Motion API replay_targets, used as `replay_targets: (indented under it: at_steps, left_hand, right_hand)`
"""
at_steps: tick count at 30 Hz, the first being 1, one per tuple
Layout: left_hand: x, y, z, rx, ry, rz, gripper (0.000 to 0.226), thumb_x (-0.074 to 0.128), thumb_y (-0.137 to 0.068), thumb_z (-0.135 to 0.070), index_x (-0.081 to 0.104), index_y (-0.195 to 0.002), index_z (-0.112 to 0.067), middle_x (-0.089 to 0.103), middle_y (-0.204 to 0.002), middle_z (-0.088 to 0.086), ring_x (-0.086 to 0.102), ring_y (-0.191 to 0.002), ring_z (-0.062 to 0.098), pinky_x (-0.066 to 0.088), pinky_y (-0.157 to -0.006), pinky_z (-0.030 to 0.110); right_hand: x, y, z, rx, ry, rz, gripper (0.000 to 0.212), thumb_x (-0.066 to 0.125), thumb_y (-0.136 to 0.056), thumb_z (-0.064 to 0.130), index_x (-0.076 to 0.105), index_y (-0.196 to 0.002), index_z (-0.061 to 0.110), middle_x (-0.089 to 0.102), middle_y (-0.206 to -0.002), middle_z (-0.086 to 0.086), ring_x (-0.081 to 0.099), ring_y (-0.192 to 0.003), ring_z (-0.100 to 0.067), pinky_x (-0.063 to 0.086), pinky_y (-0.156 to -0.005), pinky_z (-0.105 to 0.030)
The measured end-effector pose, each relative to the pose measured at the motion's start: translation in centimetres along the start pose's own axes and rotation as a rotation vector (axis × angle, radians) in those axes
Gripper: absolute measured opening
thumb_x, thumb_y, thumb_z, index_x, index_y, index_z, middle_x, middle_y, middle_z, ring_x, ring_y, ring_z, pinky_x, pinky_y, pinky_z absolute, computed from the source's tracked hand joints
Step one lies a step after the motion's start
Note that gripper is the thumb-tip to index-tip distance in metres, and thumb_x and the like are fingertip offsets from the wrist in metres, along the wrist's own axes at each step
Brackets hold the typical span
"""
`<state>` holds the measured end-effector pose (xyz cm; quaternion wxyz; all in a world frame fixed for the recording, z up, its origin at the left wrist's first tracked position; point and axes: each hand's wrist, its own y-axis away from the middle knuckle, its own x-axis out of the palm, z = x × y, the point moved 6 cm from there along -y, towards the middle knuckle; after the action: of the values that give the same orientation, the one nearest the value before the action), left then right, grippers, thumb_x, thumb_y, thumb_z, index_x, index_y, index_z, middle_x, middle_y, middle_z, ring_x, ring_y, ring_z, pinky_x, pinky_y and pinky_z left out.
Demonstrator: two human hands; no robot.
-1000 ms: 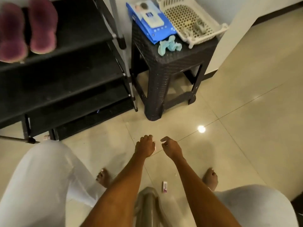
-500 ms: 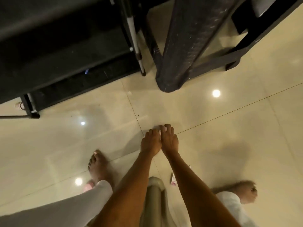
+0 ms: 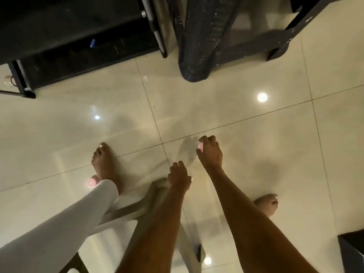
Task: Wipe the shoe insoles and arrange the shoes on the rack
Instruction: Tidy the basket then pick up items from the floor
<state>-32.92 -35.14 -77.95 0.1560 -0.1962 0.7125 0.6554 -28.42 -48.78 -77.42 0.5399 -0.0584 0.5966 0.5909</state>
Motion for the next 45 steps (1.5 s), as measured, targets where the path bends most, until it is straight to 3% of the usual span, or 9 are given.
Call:
replay_targets:
  at_steps: [6,9,13,18,27,34,39,42,45]
  left_hand:
    - [5.9,-1.1,0.6,-0.167,0.035,-0.029,0.074,0.061,-0.087,-0.044,0.027,-0.139,-0.003,0.041,-0.138,0.013,0.043,-0.127,0.026,0.039,-0.1,0.033]
    - [7.5,-2.4,1.3,-0.19,-0.044,-0.085,0.063,0.052,-0.092,-0.043,0.034,-0.138,-0.003,0.043,-0.138,0.013,0.043,-0.127,0.026,0.036,-0.104,0.036]
    - [8.0,-1.8,0.8,-0.152,0.071,-0.18,0.04,0.049,-0.093,-0.031,0.051,-0.124,-0.007,0.057,-0.124,0.01,0.053,-0.116,0.024,0.042,-0.095,0.034]
    - [6.4,1.3,-1.2,-0.058,0.426,-0.138,0.037,0.055,-0.093,-0.028,0.043,-0.12,-0.007,0.062,-0.109,0.01,0.064,-0.096,0.025,0.054,-0.077,0.03]
    - [-13.8,15.6,-11.3,0.018,0.616,-0.414,0.025,0.049,-0.093,-0.011,0.039,-0.116,-0.009,0.055,-0.099,0.002,0.06,-0.091,0.026,0.041,-0.072,0.026]
    - [-28.8,28.0,-22.5,0.017,0.735,-0.675,0.029,0.035,-0.101,-0.028,0.039,-0.122,-0.009,0.059,-0.102,0.007,0.061,-0.092,0.023,0.049,-0.077,0.032]
    - [-38.9,31.7,-26.7,0.004,0.865,-0.782,0.032,0.032,-0.101,-0.032,0.043,-0.124,-0.013,0.058,-0.119,0.009,0.059,-0.11,0.026,0.047,-0.094,0.037]
    - [-44.9,31.3,-28.4,0.074,0.863,-0.851,0.032,0.033,-0.1,-0.029,0.041,-0.124,-0.009,0.056,-0.123,0.013,0.055,-0.114,0.03,0.046,-0.094,0.042]
    - [-50.6,28.4,-30.3,0.092,0.882,-0.778,0.022,0.038,-0.099,-0.028,0.04,-0.113,-0.011,0.058,-0.114,0.014,0.059,-0.104,0.03,0.05,-0.086,0.041]
  right_hand:
    - [2.9,1.5,-3.3,-0.046,0.01,0.046,0.037,0.061,-0.086,0.018,0.05,-0.121,0.017,0.047,-0.116,-0.006,0.061,-0.092,-0.025,0.048,-0.067,-0.031]
    - [4.0,2.4,-4.4,-0.067,-0.041,0.047,0.038,0.061,-0.086,0.022,0.05,-0.122,0.017,0.047,-0.119,-0.006,0.06,-0.095,-0.025,0.05,-0.072,-0.033]
    - [3.8,3.5,-5.6,-0.025,-0.122,0.014,0.036,0.059,-0.087,0.025,0.05,-0.12,0.016,0.048,-0.121,-0.006,0.062,-0.094,-0.027,0.051,-0.073,-0.031]
    - [1.2,5.6,-5.5,-0.018,-0.166,0.003,0.038,0.062,-0.087,0.027,0.051,-0.122,0.017,0.048,-0.124,-0.005,0.062,-0.097,-0.023,0.052,-0.076,-0.029]
    - [-22.4,11.8,0.2,-0.124,-0.273,-0.056,0.036,0.062,-0.084,0.025,0.048,-0.115,0.013,0.053,-0.11,-0.007,0.059,-0.093,-0.028,0.048,-0.071,-0.032]
    - [-41.6,15.9,2.0,-0.238,-0.241,-0.148,0.041,0.056,-0.091,0.037,0.043,-0.126,0.019,0.05,-0.125,-0.001,0.059,-0.104,-0.021,0.048,-0.085,-0.024]
    - [-50.3,16.2,6.4,-0.396,-0.372,-0.231,0.081,0.022,-0.08,0.077,0.048,-0.125,0.015,0.049,-0.121,-0.001,0.056,-0.106,-0.016,0.046,-0.083,-0.023]
    - [-55.2,14.2,9.4,-0.336,-0.418,-0.322,0.04,0.039,-0.092,0.052,0.048,-0.117,0.022,0.052,-0.106,0.013,0.056,-0.105,-0.017,0.044,-0.074,-0.018]
    - [-59.4,10.4,12.7,-0.371,-0.406,-0.365,0.026,0.044,-0.095,0.035,0.048,-0.116,0.021,0.053,-0.113,0.008,0.054,-0.099,-0.013,0.043,-0.073,-0.023]
